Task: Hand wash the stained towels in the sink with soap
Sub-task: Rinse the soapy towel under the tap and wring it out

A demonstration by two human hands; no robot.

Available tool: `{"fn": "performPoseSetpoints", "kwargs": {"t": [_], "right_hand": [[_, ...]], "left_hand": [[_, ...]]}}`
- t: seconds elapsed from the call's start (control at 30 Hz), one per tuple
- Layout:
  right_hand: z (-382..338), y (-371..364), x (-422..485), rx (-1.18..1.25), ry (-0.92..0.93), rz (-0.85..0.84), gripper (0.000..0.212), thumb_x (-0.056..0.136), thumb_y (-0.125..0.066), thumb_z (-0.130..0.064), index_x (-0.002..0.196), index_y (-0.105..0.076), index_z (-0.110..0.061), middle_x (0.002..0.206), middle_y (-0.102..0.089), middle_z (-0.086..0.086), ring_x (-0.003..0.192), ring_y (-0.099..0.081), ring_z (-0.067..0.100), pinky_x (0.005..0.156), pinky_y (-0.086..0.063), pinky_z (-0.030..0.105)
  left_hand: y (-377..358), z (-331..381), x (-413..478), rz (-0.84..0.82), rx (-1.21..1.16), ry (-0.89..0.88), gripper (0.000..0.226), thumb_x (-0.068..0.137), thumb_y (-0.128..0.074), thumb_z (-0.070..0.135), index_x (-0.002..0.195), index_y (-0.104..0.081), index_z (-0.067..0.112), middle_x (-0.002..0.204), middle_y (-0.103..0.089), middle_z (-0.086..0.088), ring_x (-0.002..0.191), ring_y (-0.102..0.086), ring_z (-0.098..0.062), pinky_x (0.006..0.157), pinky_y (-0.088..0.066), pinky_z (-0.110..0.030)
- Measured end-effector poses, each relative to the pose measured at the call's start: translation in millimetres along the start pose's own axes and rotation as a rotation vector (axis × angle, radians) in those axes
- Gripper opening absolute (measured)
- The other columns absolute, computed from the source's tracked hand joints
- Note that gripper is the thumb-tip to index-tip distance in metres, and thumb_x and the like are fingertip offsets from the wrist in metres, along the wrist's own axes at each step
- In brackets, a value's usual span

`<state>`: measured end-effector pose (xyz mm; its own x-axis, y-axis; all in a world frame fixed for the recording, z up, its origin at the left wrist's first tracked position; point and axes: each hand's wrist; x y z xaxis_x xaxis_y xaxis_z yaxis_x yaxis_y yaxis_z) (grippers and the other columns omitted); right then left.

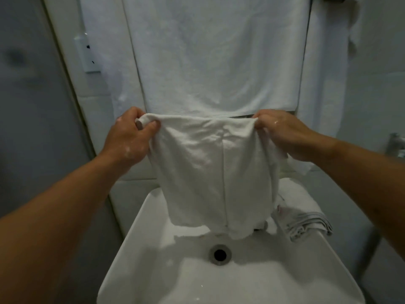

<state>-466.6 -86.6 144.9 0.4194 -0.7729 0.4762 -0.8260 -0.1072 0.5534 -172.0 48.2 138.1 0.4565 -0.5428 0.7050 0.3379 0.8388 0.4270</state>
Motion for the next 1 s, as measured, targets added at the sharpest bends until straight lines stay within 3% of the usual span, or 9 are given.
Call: {"fn": "performPoseSetpoints", "kwargs": {"t": [0.1,0.2,0.3,0.4,0.5,0.57,0.7,0.8,1.0], "right_hand": [[7,12,1,-0.303,0.095,-0.189,0.015,0.093,-0.064,-0.041,0.086,-0.07,-0.028,0.085,-0.067,-0.011,0.078,-0.061,0.009,0.062,-0.044,0.029],[21,28,1,-0.499,0.192,-0.314,0.004,0.09,-0.071,-0.039,0.091,-0.075,-0.039,0.084,-0.07,-0.019,0.08,-0.065,0.002,0.063,-0.044,0.015],[35,39,0,-0.615,0.209,-0.318,0.008,0.089,-0.075,-0.031,0.092,-0.078,-0.036,0.081,-0.07,-0.023,0.078,-0.064,-0.002,0.061,-0.04,0.008],[46,30,0,-0.632,0.161,-0.247,0.009,0.093,-0.069,-0.03,0.095,-0.078,-0.03,0.088,-0.073,-0.011,0.078,-0.063,0.006,0.063,-0.039,0.01],[48,9,-9,-0.194,-0.078,-0.101,0.017,0.099,-0.06,-0.032,0.087,-0.071,-0.025,0.089,-0.068,-0.001,0.08,-0.062,0.016,0.065,-0.05,0.029],[47,-11,-18,0.003,-0.169,0.014,0.022,0.1,-0.054,-0.03,0.084,-0.065,-0.02,0.087,-0.063,0.005,0.081,-0.059,0.025,0.062,-0.048,0.034],[41,-24,-32,-0.03,-0.085,-0.158,0.021,0.094,-0.065,-0.043,0.097,-0.064,-0.022,0.093,-0.062,-0.002,0.083,-0.059,0.017,0.062,-0.042,0.029],[42,-6,-32,-0.349,0.06,-0.307,0.036,0.072,-0.082,-0.058,0.092,-0.07,-0.031,0.085,-0.068,-0.014,0.074,-0.063,0.001,0.061,-0.045,0.019],[47,39,-16,-0.456,0.113,-0.363,0.014,0.073,-0.088,-0.03,0.082,-0.078,-0.036,0.074,-0.073,-0.009,0.067,-0.064,0.006,0.066,-0.048,0.029]], "left_hand": [[5,-18,-2,-0.211,-0.078,-0.073,0.005,0.091,-0.073,0.028,0.087,-0.073,0.032,0.074,-0.07,0.008,0.068,-0.066,-0.017,0.072,-0.061,-0.046],[12,-32,-9,-0.358,-0.035,-0.13,0.026,0.09,-0.076,0.016,0.084,-0.075,0.042,0.069,-0.069,0.014,0.065,-0.061,-0.004,0.068,-0.054,-0.024],[16,-34,-17,-0.403,-0.045,-0.121,0.025,0.084,-0.08,0.009,0.085,-0.077,0.034,0.069,-0.071,0.012,0.062,-0.06,0.003,0.062,-0.046,-0.011],[10,-27,-17,-0.437,-0.015,-0.089,0.017,0.082,-0.081,0.007,0.08,-0.075,0.023,0.064,-0.069,0.01,0.06,-0.059,0.001,0.061,-0.047,-0.015],[0,-24,-23,-0.469,-0.104,0.083,0.005,0.08,-0.066,0.025,0.082,-0.066,0.021,0.075,-0.065,-0.001,0.071,-0.059,-0.016,0.069,-0.055,-0.038],[-11,-23,-35,-0.457,-0.085,0.126,0.026,0.075,-0.05,0.037,0.089,-0.061,0.018,0.083,-0.063,-0.004,0.078,-0.057,-0.02,0.07,-0.053,-0.042],[-19,-27,-54,-0.596,-0.079,0.131,0.049,0.07,-0.054,0.061,0.09,-0.069,0.019,0.084,-0.069,0.005,0.077,-0.06,-0.007,0.07,-0.046,-0.031],[-7,-42,-51,-0.657,0.136,-0.024,0.055,0.077,-0.054,0.071,0.08,-0.069,0.018,0.078,-0.07,0.002,0.065,-0.058,0.0,0.065,-0.046,-0.028],[26,-27,-29,-0.559,-0.102,-0.111,0.058,0.051,-0.078,0.077,0.078,-0.071,0.026,0.062,-0.066,0.005,0.055,-0.056,-0.003,0.052,-0.045,-0.018]]}}
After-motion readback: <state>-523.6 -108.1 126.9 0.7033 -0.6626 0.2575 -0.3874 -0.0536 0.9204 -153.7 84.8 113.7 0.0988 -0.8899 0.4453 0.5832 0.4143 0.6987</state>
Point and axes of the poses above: each hand's wrist, its own x-axis towards the middle knuckle, its own y-axis out of the back of the hand, z = x × y
